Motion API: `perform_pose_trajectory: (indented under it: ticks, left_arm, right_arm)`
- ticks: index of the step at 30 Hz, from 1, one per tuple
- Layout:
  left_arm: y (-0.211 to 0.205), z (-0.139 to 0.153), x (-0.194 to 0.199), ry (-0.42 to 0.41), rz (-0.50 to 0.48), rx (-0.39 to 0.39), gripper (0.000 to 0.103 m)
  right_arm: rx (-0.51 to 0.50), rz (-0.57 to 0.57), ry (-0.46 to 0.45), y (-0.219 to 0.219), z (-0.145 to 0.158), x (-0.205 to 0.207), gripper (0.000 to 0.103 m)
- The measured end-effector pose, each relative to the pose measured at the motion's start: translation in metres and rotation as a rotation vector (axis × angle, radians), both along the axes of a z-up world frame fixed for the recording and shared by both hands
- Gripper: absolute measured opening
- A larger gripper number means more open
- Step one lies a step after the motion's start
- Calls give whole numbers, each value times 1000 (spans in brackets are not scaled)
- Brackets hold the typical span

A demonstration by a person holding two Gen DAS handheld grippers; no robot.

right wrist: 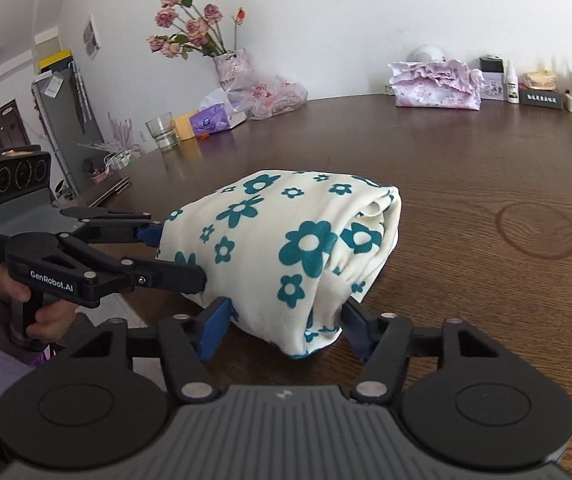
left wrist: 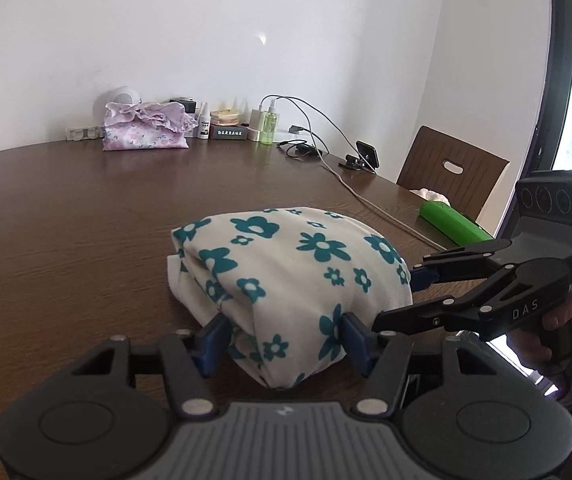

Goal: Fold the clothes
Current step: 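Clamp the teal-flowered bundle between both grippers from its opposite ends, then lift the bundle with both grippers and carry it beside the pink folded garment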

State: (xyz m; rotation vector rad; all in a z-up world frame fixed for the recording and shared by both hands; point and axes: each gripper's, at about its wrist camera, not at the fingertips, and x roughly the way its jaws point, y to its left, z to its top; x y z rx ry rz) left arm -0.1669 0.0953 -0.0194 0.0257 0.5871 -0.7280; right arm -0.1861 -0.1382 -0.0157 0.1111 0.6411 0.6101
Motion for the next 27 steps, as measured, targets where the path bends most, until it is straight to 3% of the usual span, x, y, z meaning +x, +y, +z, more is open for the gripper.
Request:
perform_pose_trajectory:
  ticks: [6,27]
  left_arm:
    - [-3,0,3,5,8,-9,57]
    - [-6,-2,0,0,14,2,59]
  right_arm:
    - [12,-22,-1,-3,-1,2,55]
    - [27,-47,9,-4,-2,8,55]
